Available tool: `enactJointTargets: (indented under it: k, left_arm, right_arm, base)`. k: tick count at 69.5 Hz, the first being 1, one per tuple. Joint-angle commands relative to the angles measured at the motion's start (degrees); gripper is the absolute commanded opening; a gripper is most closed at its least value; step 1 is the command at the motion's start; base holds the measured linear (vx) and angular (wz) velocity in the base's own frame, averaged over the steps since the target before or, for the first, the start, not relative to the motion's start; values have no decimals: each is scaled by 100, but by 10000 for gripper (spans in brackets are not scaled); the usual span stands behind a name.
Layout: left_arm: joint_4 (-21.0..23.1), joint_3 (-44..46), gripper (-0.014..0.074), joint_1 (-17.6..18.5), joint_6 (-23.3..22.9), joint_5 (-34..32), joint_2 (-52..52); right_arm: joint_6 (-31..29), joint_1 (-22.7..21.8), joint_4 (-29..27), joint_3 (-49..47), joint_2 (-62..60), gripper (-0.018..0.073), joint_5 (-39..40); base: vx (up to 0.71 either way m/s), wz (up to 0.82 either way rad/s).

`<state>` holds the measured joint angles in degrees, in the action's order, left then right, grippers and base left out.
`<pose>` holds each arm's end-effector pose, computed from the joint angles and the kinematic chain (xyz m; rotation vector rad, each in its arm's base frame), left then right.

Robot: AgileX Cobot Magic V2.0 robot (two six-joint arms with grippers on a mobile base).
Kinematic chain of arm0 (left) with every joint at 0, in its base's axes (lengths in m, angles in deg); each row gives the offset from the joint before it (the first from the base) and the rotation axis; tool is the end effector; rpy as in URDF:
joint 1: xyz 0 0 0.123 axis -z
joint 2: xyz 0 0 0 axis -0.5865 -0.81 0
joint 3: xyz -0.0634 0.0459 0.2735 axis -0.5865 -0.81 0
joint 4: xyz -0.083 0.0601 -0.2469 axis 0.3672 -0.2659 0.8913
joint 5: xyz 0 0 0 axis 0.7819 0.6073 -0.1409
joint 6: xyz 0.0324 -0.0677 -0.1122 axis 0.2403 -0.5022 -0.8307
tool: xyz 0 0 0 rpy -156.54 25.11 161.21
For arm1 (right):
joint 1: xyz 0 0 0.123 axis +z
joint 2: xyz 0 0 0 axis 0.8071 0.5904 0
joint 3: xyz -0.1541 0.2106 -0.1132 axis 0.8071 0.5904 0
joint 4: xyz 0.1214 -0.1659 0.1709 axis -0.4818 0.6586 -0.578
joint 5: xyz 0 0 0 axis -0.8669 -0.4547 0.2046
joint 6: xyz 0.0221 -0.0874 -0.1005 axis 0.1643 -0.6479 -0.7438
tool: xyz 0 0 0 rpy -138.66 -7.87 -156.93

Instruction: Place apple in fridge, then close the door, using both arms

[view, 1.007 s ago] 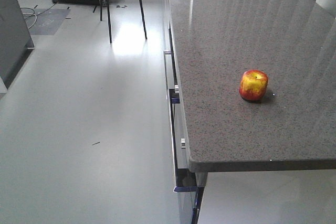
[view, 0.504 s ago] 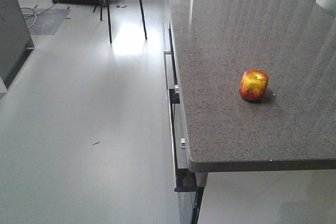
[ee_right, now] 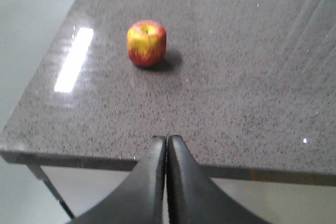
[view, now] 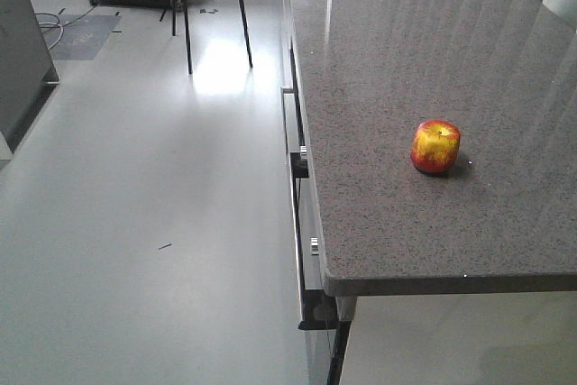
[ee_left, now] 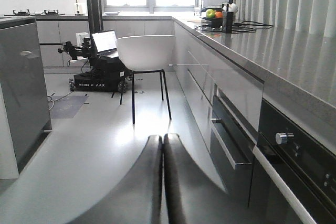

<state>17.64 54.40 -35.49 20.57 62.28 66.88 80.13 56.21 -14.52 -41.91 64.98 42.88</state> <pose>0.1169 -0.0007 0.2008 -0.0577 1.5561 -0.0693 0.1592 0.0067 0.3196 -0.1149 2.1005 -0.0154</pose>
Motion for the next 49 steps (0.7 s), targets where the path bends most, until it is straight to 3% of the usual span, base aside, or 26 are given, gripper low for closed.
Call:
enactJointTargets:
  k: [1,30,37,49]
  left_arm:
    - [47,-77,-6,36,-37,-425,80]
    - [47,-77,-6,36,-37,-425,80]
    - [47,-77,-6,36,-37,-425,80]
    - [47,-77,-6,36,-37,-425,80]
  right_arm:
    - [-148,-26,-108,-401,421,-3,99]
    - [-190,-26,-318,-1043,2120,39,-66]
    - [-296,-26,-491,-1209,2540,130,-189]
    - [-379,-26,-581,-1491,3201,397,-175]
  base:
    - [0,0]
    - [0,0]
    - [0,0]
    - [0,0]
